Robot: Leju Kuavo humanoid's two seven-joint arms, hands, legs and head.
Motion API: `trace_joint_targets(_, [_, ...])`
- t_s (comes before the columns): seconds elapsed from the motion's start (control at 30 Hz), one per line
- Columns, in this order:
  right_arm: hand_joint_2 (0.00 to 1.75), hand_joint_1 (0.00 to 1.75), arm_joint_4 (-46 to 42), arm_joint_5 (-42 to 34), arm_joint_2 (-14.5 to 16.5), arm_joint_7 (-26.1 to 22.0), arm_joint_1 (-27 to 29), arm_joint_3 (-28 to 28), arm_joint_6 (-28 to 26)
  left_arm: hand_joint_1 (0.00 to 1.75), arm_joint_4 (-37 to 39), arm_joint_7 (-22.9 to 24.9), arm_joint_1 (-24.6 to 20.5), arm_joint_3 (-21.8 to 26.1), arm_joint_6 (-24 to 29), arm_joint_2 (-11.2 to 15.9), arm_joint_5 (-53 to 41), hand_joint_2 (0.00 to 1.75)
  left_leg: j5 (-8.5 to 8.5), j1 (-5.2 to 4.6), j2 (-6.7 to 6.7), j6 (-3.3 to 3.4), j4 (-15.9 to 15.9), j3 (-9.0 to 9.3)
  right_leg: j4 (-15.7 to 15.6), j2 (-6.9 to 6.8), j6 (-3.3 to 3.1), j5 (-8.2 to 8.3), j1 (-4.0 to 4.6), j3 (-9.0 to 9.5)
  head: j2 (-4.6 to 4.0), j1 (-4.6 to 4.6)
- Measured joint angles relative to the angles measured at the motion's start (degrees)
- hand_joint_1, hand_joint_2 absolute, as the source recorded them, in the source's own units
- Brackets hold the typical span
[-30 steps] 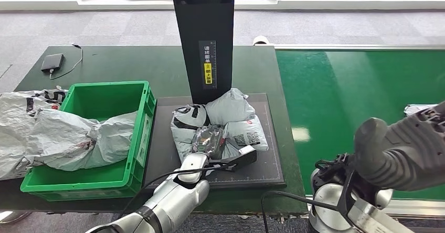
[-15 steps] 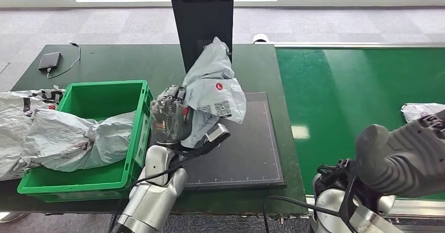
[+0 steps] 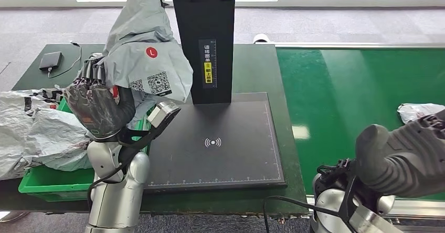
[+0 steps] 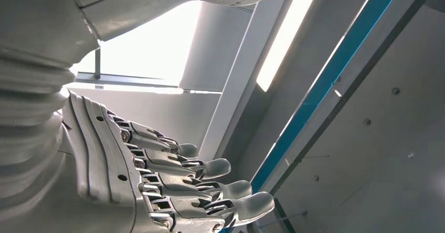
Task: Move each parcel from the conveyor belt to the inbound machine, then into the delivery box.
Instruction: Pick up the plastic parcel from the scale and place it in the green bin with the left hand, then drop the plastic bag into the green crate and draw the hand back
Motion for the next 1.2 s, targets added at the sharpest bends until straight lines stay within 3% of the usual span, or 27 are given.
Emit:
trace_joint_targets(0.27, [1.75, 0.00, -0.01, -0.02, 0.00, 0.00, 0.00, 0.00, 0.00, 1.75, -1.83, -0.05, 0.19, 1.12, 0.00, 0.11, 0.00, 1.75, 0.00, 0.01, 0.01, 0.00, 0.00, 0.00, 0.00, 0.00, 0.00, 0.00, 0.01, -0.01, -0.01, -0.01])
trace_joint_targets(0.37, [1.75, 0.00, -0.08, -0.06, 0.00, 0.00, 0.04, 0.00, 0.00, 1.75, -0.36, -0.26, -0.83, 3.56, 0.00, 0.31, 0.31, 1.75, 0.00, 0.01, 0.01, 0.00, 0.00, 0.00, 0.00, 0.00, 0.00, 0.00, 0.01, -0.02, -0.02, 0.00])
trace_joint_targets(0.47, [1.75, 0.00, -0.18, -0.26, 0.00, 0.00, 0.10, 0.02, 0.00, 1.75, 4.70, -0.56, -4.15, 8.96, 0.00, 0.93, 0.89, 1.75, 0.01, 0.01, 0.03, -0.01, -0.01, 0.02, 0.00, 0.01, -0.02, 0.01, 0.01, 0.00, -0.01, 0.01])
trace_joint_targets(0.6, [1.75, 0.00, -0.75, -0.30, 0.00, 0.00, 0.24, 0.07, 0.00, 1.75, 13.98, -2.53, -8.81, 20.03, 0.00, 2.68, 1.49, 1.75, 0.05, 0.05, 0.22, -0.06, -0.01, 0.08, 0.01, 0.19, -0.09, 0.07, 0.04, -0.04, -0.01, -0.01])
trace_joint_targets(0.8, [1.75, 0.00, -1.28, -0.07, 0.00, 0.00, 0.31, 0.07, 0.00, 1.75, 22.97, -3.39, -11.37, 31.67, 0.00, 4.20, 1.32, 1.75, 0.06, 0.09, 0.19, -0.08, -0.01, 0.05, 0.02, 0.23, -0.11, 0.07, 0.10, -0.05, -0.02, 0.01])
trace_joint_targets(1.2, [1.75, 0.00, -1.46, -0.06, 0.00, 0.00, 0.32, 0.07, 0.00, 1.75, 27.24, -3.57, -12.38, 35.63, 0.00, 4.90, 1.22, 1.75, 0.04, 0.05, 0.19, -0.06, 0.01, 0.00, -0.02, 0.22, -0.09, 0.08, 0.04, -0.06, -0.01, 0.01])
